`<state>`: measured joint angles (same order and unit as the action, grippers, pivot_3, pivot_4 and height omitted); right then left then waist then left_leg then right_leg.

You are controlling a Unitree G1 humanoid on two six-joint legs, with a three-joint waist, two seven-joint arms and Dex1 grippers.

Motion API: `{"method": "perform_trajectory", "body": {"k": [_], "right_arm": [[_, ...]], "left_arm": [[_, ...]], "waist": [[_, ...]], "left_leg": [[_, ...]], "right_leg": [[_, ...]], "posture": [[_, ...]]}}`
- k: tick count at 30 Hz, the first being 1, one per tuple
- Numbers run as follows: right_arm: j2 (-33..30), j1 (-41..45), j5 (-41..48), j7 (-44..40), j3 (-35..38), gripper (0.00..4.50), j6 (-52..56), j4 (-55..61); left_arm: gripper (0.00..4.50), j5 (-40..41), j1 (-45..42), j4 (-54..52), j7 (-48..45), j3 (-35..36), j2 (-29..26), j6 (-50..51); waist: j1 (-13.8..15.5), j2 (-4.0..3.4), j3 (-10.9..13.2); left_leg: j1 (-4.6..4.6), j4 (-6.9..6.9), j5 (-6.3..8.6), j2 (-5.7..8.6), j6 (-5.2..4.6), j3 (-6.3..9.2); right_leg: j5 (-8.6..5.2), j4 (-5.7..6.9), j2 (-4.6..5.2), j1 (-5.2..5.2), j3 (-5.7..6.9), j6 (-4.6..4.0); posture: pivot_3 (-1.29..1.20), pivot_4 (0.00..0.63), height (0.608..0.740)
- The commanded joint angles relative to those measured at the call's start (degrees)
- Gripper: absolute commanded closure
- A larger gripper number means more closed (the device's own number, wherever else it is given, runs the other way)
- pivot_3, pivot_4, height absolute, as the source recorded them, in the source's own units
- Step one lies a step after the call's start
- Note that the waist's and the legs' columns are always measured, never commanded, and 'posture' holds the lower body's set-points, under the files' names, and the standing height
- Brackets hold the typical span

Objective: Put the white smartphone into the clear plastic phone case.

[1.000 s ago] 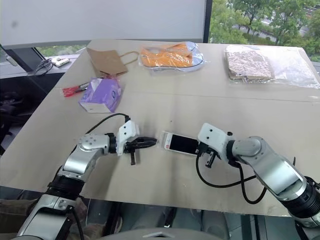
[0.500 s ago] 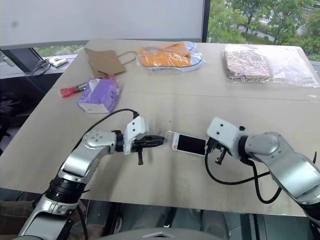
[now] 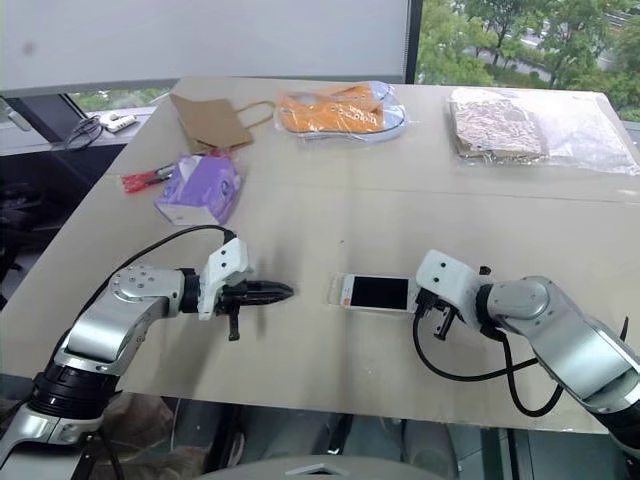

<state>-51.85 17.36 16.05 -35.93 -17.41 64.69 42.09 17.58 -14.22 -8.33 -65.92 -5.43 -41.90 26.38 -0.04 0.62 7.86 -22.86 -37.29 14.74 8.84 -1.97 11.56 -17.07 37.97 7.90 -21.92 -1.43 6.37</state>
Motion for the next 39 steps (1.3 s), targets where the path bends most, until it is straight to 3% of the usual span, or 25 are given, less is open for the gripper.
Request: {"method": "perform_trajectory", "body": {"k": [1,31,39], "right_arm": [[0.27,0.16,-0.06,0.14,1.21,4.5,-1.06,0.49],[3.54,0.75,0.01,0.75,-0.56,4.5,-1.21,0.84],[5.51,4.39,-1.36,0.04,-5.8,4.5,-3.02,-0.89]], "left_arm": [[4.42,0.84,-0.65,0.02,0.65,-0.63,1.68,-1.06],[4.42,-4.64,-1.34,7.39,3.08,-6.07,10.11,-12.88],[4.42,-4.8,-1.25,7.69,2.57,-6.61,10.19,-13.17]], "waist": [[-0.05,0.0,0.02],[0.81,0.0,0.02],[0.57,0.0,0.02]], "left_leg": [[0.0,0.0,0.0,0.0,0.0,-0.01],[0.03,-0.1,0.0,0.04,0.0,0.02],[0.03,-0.1,0.0,0.03,0.0,0.01]], "right_leg": [[0.0,0.0,0.0,0.01,-0.01,0.0],[0.0,0.03,0.03,0.09,0.05,0.0],[0.0,0.05,0.02,0.09,0.03,0.0]], "posture": [[0.0,0.15,0.74],[0.0,0.15,0.74],[0.0,0.15,0.74]]}}
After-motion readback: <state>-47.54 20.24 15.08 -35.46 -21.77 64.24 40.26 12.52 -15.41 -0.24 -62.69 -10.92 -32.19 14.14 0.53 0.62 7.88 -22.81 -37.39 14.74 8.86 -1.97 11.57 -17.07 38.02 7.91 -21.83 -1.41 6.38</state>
